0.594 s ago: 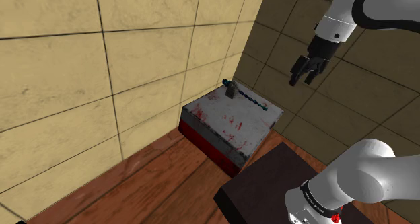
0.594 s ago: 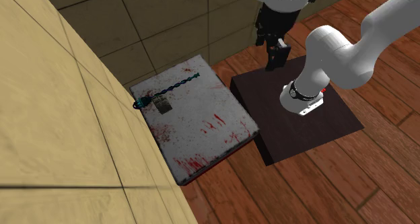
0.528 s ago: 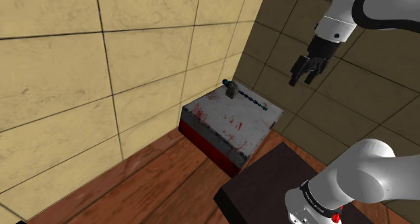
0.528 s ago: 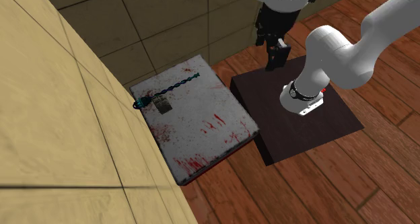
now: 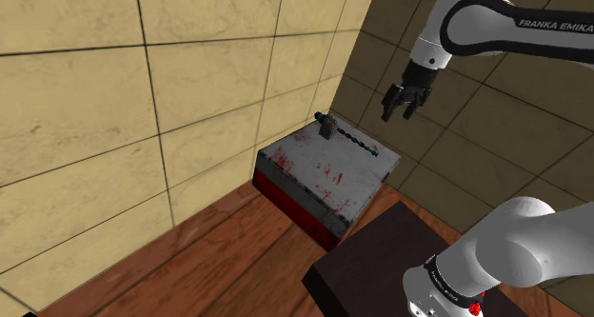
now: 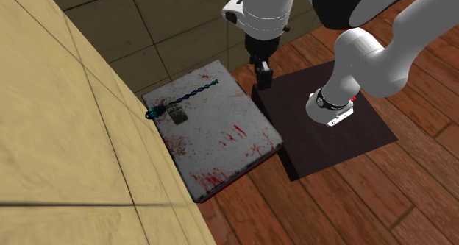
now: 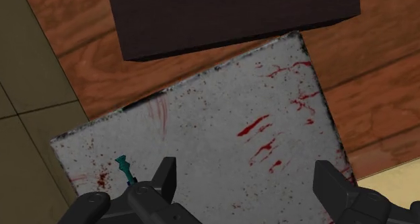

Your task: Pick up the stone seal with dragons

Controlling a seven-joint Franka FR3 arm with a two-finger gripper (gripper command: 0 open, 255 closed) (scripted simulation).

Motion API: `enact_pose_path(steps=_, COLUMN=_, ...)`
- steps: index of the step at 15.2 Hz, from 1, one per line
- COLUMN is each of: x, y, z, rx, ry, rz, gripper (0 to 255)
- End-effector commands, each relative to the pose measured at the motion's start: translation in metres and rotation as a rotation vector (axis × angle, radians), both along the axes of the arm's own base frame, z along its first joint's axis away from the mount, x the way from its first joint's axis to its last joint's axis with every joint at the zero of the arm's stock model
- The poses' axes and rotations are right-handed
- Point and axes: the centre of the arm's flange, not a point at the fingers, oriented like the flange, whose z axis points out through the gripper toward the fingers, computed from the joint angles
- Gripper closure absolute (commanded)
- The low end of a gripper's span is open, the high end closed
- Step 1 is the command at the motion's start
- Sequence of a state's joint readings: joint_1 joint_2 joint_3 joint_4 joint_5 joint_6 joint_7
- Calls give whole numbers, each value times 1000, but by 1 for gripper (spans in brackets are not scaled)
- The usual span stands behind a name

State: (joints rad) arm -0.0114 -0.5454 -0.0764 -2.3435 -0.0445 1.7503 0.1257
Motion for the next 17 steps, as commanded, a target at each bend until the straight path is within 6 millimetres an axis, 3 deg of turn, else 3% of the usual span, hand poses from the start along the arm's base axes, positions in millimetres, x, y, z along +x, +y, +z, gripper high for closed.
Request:
enact_pose_path(steps=1, x=24, y=-6, z=-10, rx=-3, ry=-3, rz=-5, gripper=0)
enact_pose_path(steps=17, x=192, y=-62, z=-122, rx=-22, ry=-10, rz=-42, gripper=0)
